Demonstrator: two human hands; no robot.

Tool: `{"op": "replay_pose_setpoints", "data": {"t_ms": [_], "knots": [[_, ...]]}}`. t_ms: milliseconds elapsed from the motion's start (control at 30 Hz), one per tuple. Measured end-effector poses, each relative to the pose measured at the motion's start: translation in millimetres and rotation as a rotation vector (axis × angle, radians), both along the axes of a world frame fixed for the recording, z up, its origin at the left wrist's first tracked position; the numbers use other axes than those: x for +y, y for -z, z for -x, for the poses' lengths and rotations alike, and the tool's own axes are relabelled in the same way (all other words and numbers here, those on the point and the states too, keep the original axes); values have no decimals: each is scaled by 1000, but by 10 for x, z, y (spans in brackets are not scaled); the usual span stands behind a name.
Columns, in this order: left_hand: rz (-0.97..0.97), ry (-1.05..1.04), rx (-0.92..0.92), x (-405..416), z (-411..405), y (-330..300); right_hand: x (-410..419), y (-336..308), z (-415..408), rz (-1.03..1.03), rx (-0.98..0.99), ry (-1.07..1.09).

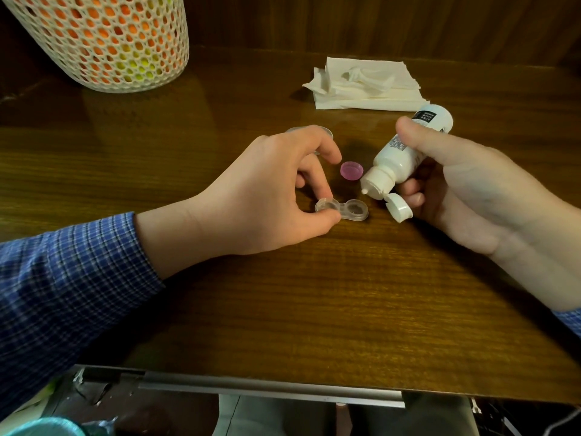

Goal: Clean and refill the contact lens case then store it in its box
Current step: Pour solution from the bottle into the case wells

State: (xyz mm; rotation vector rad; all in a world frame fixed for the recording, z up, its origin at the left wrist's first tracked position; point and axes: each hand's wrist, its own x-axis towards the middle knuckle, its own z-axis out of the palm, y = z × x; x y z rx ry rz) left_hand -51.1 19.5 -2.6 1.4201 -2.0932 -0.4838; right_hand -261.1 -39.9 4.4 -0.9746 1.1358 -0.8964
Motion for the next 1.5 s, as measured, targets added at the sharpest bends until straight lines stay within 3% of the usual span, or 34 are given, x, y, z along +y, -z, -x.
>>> {"op": "replay_pose_setpoints", "data": {"t_ms": [1500], "knots": [[-5, 1, 11, 8, 15, 5, 53, 12, -34, 50, 64, -37]]}}
